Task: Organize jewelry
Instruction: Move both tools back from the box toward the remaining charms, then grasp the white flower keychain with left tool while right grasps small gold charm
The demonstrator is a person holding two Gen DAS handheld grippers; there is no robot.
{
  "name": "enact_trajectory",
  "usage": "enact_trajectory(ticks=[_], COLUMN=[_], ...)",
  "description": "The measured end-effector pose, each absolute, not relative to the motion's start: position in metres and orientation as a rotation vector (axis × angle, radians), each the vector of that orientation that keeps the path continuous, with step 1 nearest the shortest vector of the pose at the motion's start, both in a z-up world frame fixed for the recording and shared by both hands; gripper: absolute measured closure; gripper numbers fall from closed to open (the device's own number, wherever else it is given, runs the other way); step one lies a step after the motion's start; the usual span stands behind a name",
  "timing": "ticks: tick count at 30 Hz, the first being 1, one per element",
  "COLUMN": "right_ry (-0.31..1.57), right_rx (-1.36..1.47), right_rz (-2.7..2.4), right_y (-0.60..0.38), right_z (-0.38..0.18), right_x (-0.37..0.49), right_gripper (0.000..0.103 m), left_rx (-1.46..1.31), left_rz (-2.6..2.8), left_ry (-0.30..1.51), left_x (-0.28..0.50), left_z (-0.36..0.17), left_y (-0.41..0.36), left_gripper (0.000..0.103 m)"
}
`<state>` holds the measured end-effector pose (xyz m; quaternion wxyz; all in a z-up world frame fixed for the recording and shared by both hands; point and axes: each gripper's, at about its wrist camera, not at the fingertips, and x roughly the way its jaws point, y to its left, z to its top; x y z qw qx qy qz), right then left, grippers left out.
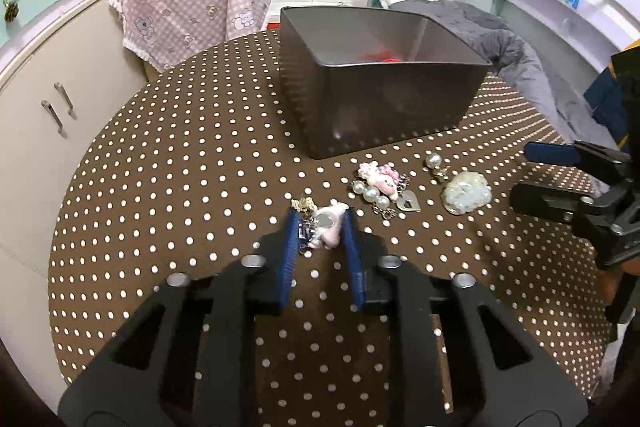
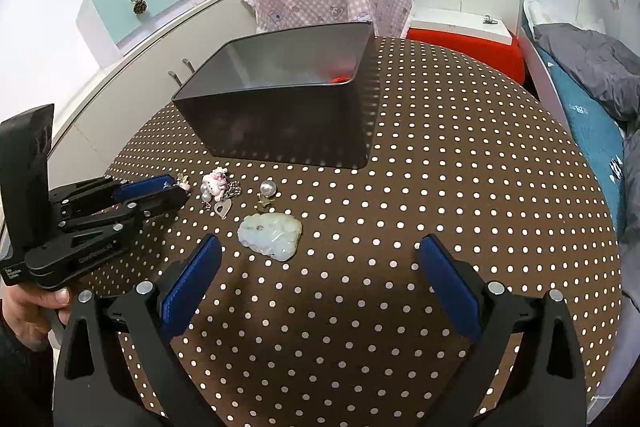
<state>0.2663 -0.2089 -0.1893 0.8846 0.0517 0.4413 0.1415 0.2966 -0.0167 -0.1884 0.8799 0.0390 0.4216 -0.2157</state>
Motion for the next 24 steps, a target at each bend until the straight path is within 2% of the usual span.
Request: enact_trajectory(ticks=[9,14,15,16,17,21,22,24], right_ry=[0.914,0.929,0.930,0.925,0.924,0.921,0.922,0.921], right_rx=[0.034,-0.012,-0.015,-0.022,-0.029,-0.060,-0.064,-0.070], right_rz=[0.350,0.346,0.344,0.343,0.342,0.339,0.339,0.336], right_y=[-0.192,-0.184,-0.184,-0.184,-0.183,-0.180,-0.181,-0.180], right_z=[-0.193,-0.202,-0.204,-0.205,-0.205,-0.207,-0.208,-0.208], right_x=[0.271,0.275,0.276,0.275,0.275,0.275,0.274,0.273], right_gripper=[0.008,0.008,0.008,0.008,0.008,0.008,0.008,0.008], left_rx=[0.095,0.126,0.124,0.122,0.122,0.115,0.110,0.096], left_rz=[-0.436,-0.399,-0.393,-0.384,-0.375,-0.404,-0.413,-0.441], left_ry=[0.860,0.879,0.877,0.865,0.849,0.844,0.854,0.877], left_x=[0.280,0.281,0.281,0.281,0.280,0.281,0.283,0.287], left_z=[-0.185,-0.189,-0.189,-0.188,-0.186,-0.186,-0.187,-0.189], left_y=[-0.008,-0.006,-0.005,-0.004,-0.004,-0.005,-0.004,-0.004], left_gripper=[0.088,0.084,0.066,0.038,0.035,0.036,0.051,0.069])
